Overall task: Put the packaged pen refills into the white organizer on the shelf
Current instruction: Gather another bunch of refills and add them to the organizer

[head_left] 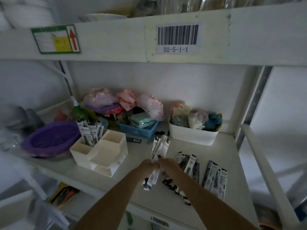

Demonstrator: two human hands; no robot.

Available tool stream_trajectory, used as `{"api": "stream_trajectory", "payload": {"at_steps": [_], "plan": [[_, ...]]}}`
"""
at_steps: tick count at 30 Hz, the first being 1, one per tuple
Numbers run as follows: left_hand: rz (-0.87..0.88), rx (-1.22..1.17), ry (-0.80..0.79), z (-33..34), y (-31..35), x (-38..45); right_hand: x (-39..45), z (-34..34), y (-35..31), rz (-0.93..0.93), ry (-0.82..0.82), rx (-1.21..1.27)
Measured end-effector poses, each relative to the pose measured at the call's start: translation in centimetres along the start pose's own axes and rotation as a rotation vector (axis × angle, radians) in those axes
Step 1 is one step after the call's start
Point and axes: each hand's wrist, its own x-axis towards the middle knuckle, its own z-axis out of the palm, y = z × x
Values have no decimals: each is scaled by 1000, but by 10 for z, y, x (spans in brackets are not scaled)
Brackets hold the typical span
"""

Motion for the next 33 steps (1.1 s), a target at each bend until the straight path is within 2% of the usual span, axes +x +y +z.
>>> {"api": "stream_trajectory", "payload": {"at_steps": [2,3,6,9,11,12,15,17,22,25,29,31,33], "plan": [[56,-121,-101,-17,3,-7,-2,7,-22,-120,-4,14],[95,-109,-96,-28,6,-12,-3,10,-33,-199,17,-11],[288,117,79,-78,12,-25,-5,28,-82,-422,88,-87],[507,239,302,-144,20,-36,-8,56,-140,-549,172,10],[537,294,412,-191,24,-39,-6,81,-175,-621,231,72],[542,304,415,-214,24,-37,-3,96,-189,-642,235,103],[560,321,276,-272,10,-23,16,136,-214,-635,231,111],[647,311,184,-304,-10,-9,29,167,-223,-603,264,106],[817,379,248,-340,-46,22,41,224,-230,-519,493,13],[801,363,156,-342,-58,36,40,239,-221,-449,594,-103],[740,464,56,-336,-73,51,40,252,-198,-302,599,-358],[757,442,61,-334,-78,51,42,255,-187,-229,619,-562],[857,415,177,-331,-79,49,41,258,-180,-197,636,-678]]}}
